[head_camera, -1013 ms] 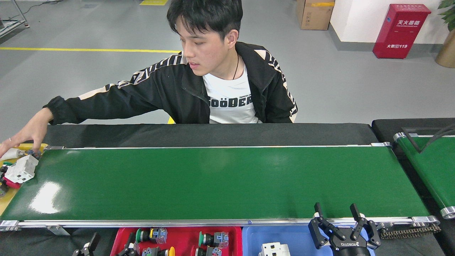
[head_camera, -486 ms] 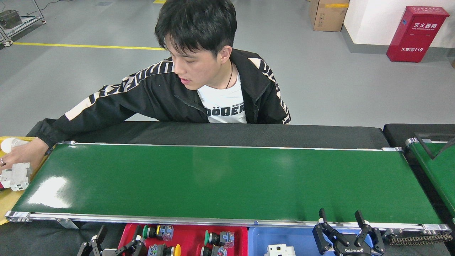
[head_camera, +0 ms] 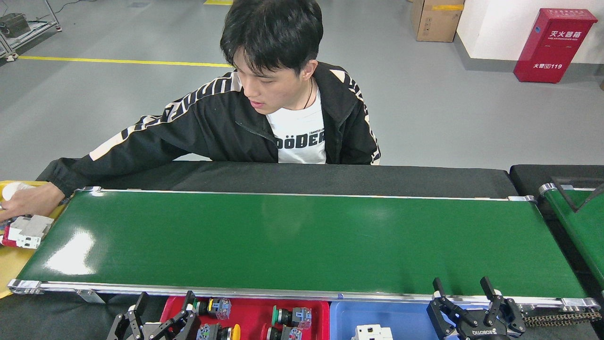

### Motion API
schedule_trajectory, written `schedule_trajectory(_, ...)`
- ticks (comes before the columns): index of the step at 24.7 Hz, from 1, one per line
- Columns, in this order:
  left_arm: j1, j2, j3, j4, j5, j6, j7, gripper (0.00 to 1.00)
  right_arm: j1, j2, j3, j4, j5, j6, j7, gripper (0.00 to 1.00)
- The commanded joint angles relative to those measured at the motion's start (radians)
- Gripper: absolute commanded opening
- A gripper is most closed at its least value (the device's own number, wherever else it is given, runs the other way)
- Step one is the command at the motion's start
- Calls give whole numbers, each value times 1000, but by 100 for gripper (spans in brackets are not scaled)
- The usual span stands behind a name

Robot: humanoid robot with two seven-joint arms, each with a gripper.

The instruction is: Pick switch part from conveyor to tray

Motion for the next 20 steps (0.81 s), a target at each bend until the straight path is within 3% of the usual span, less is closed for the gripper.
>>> schedule_trajectory(1, -8, 0, 13, -12, 8, 0, 2, 100, 2, -10, -2, -17, -6, 3, -10, 99)
schedule_trajectory(8, -6, 13, 46, -13, 83, -8, -50, 100, 76, -4, -84, -17, -24, 6, -104, 99)
schedule_trajectory(20, -11, 44, 45, -12, 77, 1, 13, 100, 76, 5, -99, -17, -26, 3, -105, 99)
